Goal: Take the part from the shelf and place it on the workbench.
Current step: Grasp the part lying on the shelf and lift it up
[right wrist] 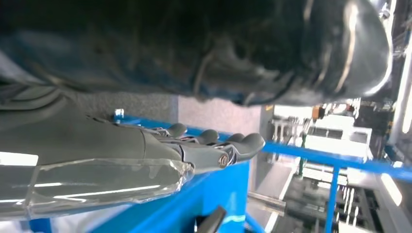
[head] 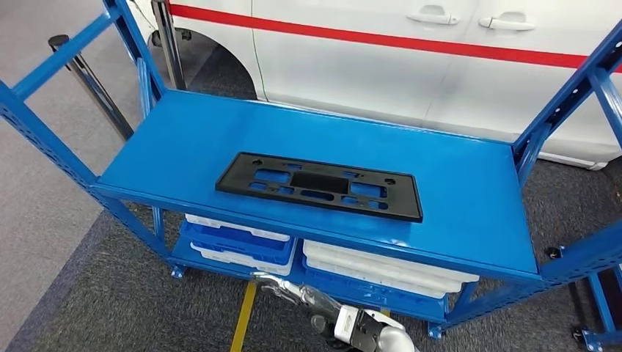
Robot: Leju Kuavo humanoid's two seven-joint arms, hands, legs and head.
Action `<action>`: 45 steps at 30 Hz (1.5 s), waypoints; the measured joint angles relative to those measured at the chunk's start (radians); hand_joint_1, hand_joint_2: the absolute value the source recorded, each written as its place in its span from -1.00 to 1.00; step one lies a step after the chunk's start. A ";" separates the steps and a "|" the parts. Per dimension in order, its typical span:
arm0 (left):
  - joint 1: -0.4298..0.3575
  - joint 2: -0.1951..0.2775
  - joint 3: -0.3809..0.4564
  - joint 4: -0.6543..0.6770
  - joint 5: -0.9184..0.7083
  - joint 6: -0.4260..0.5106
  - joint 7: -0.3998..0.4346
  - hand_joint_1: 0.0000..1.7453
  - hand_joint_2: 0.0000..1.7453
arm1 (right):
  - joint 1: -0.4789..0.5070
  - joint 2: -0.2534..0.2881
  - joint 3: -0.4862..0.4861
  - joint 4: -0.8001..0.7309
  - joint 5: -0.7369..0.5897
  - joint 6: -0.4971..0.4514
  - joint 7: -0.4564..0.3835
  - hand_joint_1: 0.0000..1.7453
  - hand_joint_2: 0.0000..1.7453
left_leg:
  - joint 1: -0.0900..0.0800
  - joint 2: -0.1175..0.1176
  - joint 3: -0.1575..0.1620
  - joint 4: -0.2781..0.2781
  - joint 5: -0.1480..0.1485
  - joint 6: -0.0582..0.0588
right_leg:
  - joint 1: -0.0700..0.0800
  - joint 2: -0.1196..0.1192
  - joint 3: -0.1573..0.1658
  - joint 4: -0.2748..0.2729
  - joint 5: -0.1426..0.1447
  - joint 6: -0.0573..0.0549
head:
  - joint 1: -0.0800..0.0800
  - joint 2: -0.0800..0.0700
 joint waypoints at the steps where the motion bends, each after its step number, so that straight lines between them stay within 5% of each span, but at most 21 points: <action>1: -0.001 0.000 0.000 0.000 0.001 0.000 0.000 -1.00 -1.00 | 0.000 0.000 0.000 0.001 0.000 0.000 0.000 -1.00 -1.00 | 0.000 0.000 0.005 -0.001 -0.004 0.004 | -0.001 0.000 -0.043 0.070 -0.024 0.002 | 0.001 0.000; 3: -0.001 0.000 -0.001 0.000 0.002 0.001 -0.001 -1.00 -1.00 | 0.002 -0.001 0.000 0.002 0.000 0.000 0.000 -1.00 -1.00 | -0.001 -0.001 0.017 -0.001 -0.015 0.007 | -0.004 0.000 -0.120 0.172 -0.035 0.006 | 0.001 0.000; 4: 0.000 0.000 -0.001 0.000 0.003 0.002 -0.001 -1.00 -1.00 | 0.003 -0.002 0.000 0.003 0.000 0.000 0.000 -1.00 -1.00 | -0.001 -0.002 0.026 0.000 -0.022 0.007 | -0.005 0.000 -0.134 0.170 -0.008 0.006 | 0.001 0.000; 6: 0.001 0.000 -0.001 0.000 0.005 0.004 -0.001 -1.00 -1.00 | 0.004 -0.002 0.000 0.004 0.000 0.000 0.000 -1.00 -1.00 | -0.001 -0.004 0.048 0.000 -0.038 0.002 | -0.005 -0.001 -0.111 0.067 0.089 0.002 | 0.001 0.000; 8: -0.001 -0.002 -0.002 0.000 0.008 0.007 -0.002 -1.00 -1.00 | 0.003 -0.002 0.000 0.004 0.000 0.000 0.000 -1.00 -1.00 | -0.004 -0.006 0.062 0.002 -0.054 -0.007 | -0.002 -0.001 -0.069 -0.046 0.146 -0.006 | 0.001 0.000; 14: -0.004 -0.004 -0.006 0.000 0.012 0.010 -0.002 -1.00 -1.00 | 0.001 -0.001 0.000 0.005 0.000 0.001 0.000 -1.00 -1.00 | -0.002 -0.002 0.052 0.045 -0.098 -0.038 | -0.003 0.002 -0.035 -0.106 0.138 -0.033 | -0.001 0.000; 17: -0.005 -0.005 -0.007 0.000 0.012 0.011 -0.003 -1.00 -1.00 | 0.000 -0.001 0.000 0.006 0.000 0.002 0.000 -1.00 -1.00 | 0.001 -0.002 -0.050 0.228 -0.172 -0.050 | -0.006 -0.002 -0.023 -0.110 0.130 -0.041 | -0.002 0.000; 19: -0.002 -0.005 -0.009 0.000 0.013 0.012 -0.003 -1.00 -1.00 | 0.001 -0.001 0.000 0.007 0.000 0.002 0.000 -1.00 0.00 | 0.003 -0.002 -0.097 0.286 -0.164 -0.054 | -0.006 -0.001 -0.016 -0.109 0.123 -0.041 | -0.002 0.000; 21: 0.001 -0.005 -0.012 0.000 0.015 0.013 -0.003 -1.00 -1.00 | 0.001 -0.001 0.000 0.007 0.000 0.003 0.001 -1.00 1.00 | 0.005 -0.001 -0.073 0.196 -0.083 -0.053 | -0.008 0.002 -0.004 -0.106 0.113 -0.037 | -0.002 0.000; 24: -0.001 -0.005 -0.015 0.001 0.017 0.014 -0.005 -1.00 -1.00 | 0.000 -0.001 0.000 0.007 -0.002 0.007 0.002 -1.00 1.00 | 0.002 -0.003 -0.012 0.041 -0.011 -0.043 | -0.005 0.003 0.004 -0.099 0.099 -0.022 | -0.001 0.000; 28: -0.002 -0.005 -0.017 0.001 0.020 0.014 -0.005 -1.00 -1.00 | -0.001 -0.001 0.000 0.007 -0.001 0.007 0.010 -1.00 1.00 | 0.001 -0.004 -0.005 0.019 -0.010 -0.018 | -0.003 0.002 0.002 -0.090 0.088 -0.003 | -0.001 0.000; 30: -0.002 -0.005 -0.018 0.001 0.022 0.014 -0.005 -1.00 -1.00 | -0.003 -0.001 0.000 0.008 0.002 0.002 0.019 -1.00 1.00 | 0.004 -0.001 -0.002 0.013 -0.007 -0.005 | -0.004 0.001 -0.029 -0.020 0.044 0.004 | 0.000 0.000; 32: -0.002 -0.005 -0.018 0.001 0.025 0.014 -0.005 -1.00 -1.00 | -0.005 -0.003 0.001 0.011 0.012 -0.012 0.029 -1.00 1.00 | 0.002 -0.001 -0.002 0.013 -0.009 0.002 | -0.005 0.001 -0.093 0.111 -0.017 0.008 | -0.001 0.000; 34: -0.002 -0.005 -0.020 0.001 0.031 0.013 -0.005 -1.00 -1.00 | -0.007 -0.006 0.001 0.016 0.036 -0.043 0.041 -1.00 1.00 | -0.001 -0.002 -0.001 0.014 -0.011 0.005 | -0.006 0.000 -0.134 0.183 -0.026 0.008 | -0.001 0.000; 35: -0.001 -0.005 -0.020 0.001 0.033 0.013 -0.005 -1.00 -1.00 | -0.008 -0.008 0.001 0.018 0.054 -0.065 0.047 -1.00 1.00 | -0.003 -0.003 0.000 0.016 -0.012 0.005 | -0.005 0.000 -0.129 0.164 -0.002 0.005 | -0.001 0.000; 38: -0.002 -0.008 -0.022 0.001 0.039 0.011 -0.005 -1.00 -1.00 | -0.023 -0.009 0.002 0.019 0.123 -0.150 0.062 -1.00 1.00 | -0.008 -0.005 0.005 0.019 -0.017 0.001 | 0.002 0.000 -0.045 -0.028 0.096 -0.013 | -0.001 0.000; 40: -0.002 -0.010 -0.023 0.001 0.043 0.010 -0.005 -1.00 -1.00 | -0.035 -0.009 0.002 0.019 0.164 -0.200 0.070 -1.00 1.00 | -0.009 -0.005 0.004 0.020 -0.019 -0.008 | 0.008 -0.001 -0.018 -0.092 0.111 -0.020 | -0.001 0.000; 43: -0.001 -0.011 -0.024 0.001 0.048 0.009 -0.006 -1.00 -1.00 | -0.045 -0.009 0.003 0.014 0.204 -0.244 0.078 -1.00 1.00 | -0.009 -0.004 0.007 0.019 -0.024 -0.025 | 0.004 0.001 -0.011 -0.106 0.116 -0.027 | -0.001 0.000; 45: -0.001 -0.012 -0.025 0.001 0.051 0.009 -0.006 -1.00 -1.00 | -0.052 -0.008 0.006 0.007 0.231 -0.272 0.080 -1.00 1.00 | -0.008 -0.003 -0.014 0.072 -0.060 -0.035 | -0.004 -0.002 -0.002 -0.119 0.122 -0.035 | -0.003 0.000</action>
